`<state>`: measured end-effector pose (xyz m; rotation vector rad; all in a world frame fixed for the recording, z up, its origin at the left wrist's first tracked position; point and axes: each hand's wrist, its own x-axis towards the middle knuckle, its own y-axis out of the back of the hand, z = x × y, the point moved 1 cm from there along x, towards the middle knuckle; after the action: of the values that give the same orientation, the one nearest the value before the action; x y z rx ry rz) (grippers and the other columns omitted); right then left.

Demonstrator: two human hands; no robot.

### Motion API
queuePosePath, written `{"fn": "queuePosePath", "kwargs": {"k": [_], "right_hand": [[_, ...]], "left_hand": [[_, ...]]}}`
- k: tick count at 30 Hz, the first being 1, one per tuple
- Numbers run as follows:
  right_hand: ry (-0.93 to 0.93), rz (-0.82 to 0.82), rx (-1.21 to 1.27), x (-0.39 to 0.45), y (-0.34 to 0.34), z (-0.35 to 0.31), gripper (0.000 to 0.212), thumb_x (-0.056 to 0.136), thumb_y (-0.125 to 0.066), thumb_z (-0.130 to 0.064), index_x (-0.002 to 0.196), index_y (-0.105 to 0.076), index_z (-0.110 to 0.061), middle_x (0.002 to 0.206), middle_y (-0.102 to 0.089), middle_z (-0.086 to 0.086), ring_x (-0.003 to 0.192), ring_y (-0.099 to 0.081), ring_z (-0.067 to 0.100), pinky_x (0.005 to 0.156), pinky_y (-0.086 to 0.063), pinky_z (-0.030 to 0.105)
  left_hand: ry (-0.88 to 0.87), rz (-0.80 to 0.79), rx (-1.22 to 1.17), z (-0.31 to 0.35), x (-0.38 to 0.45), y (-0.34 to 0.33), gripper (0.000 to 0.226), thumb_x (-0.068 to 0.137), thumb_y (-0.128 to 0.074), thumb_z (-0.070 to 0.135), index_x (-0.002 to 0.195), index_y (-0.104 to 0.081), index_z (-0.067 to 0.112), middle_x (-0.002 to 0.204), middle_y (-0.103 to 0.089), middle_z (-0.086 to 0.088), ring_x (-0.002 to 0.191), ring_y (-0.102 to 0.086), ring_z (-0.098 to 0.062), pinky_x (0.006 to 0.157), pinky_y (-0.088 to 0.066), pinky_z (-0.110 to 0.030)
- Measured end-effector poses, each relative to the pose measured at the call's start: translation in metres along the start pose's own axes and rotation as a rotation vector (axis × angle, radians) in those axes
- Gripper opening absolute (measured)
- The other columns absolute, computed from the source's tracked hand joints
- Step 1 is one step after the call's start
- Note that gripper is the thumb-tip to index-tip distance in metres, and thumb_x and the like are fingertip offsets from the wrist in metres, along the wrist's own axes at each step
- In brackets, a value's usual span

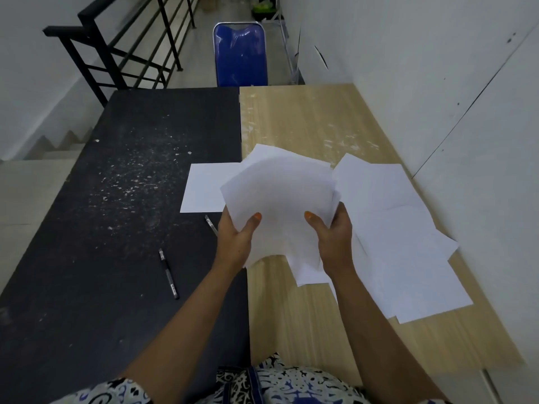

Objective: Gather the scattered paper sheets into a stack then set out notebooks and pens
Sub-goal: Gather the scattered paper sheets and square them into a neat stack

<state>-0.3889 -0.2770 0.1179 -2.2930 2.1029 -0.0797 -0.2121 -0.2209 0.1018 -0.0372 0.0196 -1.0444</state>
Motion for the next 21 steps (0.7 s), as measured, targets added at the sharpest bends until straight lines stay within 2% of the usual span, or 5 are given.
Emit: {"fn": "queuePosePath", "kwargs": {"k": [3, 6, 11, 18, 21], "right_hand": [[-0.027, 0.013, 0.005, 0.002, 0.006, 0.002, 0.046, 0.081, -0.075, -0.011, 0.120, -0.057, -0.027, 0.112, -0.066, -0.004, 0.102, -0.064, 0.010, 0.077, -0.056, 0.025], [-0.038, 0.024, 0.010, 0.005, 0.006, 0.002, 0.052, 0.079, -0.077, -0.011, 0.122, -0.055, -0.029, 0.112, -0.065, -0.007, 0.100, -0.064, 0.005, 0.074, -0.055, 0.021], [-0.055, 0.027, 0.020, 0.008, 0.004, 0.000, 0.051, 0.079, -0.077, -0.009, 0.125, -0.057, -0.018, 0.111, -0.067, -0.003, 0.099, -0.065, 0.008, 0.070, -0.054, 0.017], [-0.054, 0.020, 0.024, 0.011, 0.009, 0.001, 0.045, 0.079, -0.077, -0.011, 0.121, -0.061, -0.014, 0.108, -0.069, 0.000, 0.097, -0.067, 0.012, 0.074, -0.055, 0.025], [-0.021, 0.034, 0.121, 0.007, 0.006, -0.006, 0.037, 0.083, -0.074, -0.024, 0.117, -0.062, -0.013, 0.106, -0.070, 0.001, 0.098, -0.068, 0.016, 0.077, -0.055, 0.027]], "left_hand": [[-0.016, 0.009, -0.045, 0.011, 0.001, 0.004, 0.034, 0.086, -0.066, 0.021, 0.117, -0.054, 0.015, 0.113, -0.065, -0.005, 0.102, -0.065, -0.018, 0.083, -0.054, -0.034], [-0.040, -0.005, -0.084, 0.022, 0.006, 0.004, 0.037, 0.086, -0.064, 0.026, 0.117, -0.055, 0.009, 0.112, -0.066, -0.007, 0.101, -0.066, -0.019, 0.080, -0.055, -0.029], [-0.058, -0.054, -0.058, 0.028, 0.012, -0.002, 0.041, 0.088, -0.064, 0.030, 0.123, -0.057, 0.010, 0.115, -0.067, -0.007, 0.105, -0.065, -0.023, 0.085, -0.056, -0.037], [-0.031, -0.017, -0.076, 0.037, 0.016, -0.006, 0.049, 0.091, -0.054, 0.045, 0.119, -0.061, 0.005, 0.106, -0.069, -0.005, 0.094, -0.068, -0.015, 0.075, -0.053, -0.025], [-0.014, 0.085, -0.123, 0.046, 0.018, -0.010, 0.043, 0.094, -0.049, 0.047, 0.096, -0.061, 0.006, 0.085, -0.063, -0.001, 0.076, -0.062, -0.011, 0.066, -0.049, -0.022]]}}
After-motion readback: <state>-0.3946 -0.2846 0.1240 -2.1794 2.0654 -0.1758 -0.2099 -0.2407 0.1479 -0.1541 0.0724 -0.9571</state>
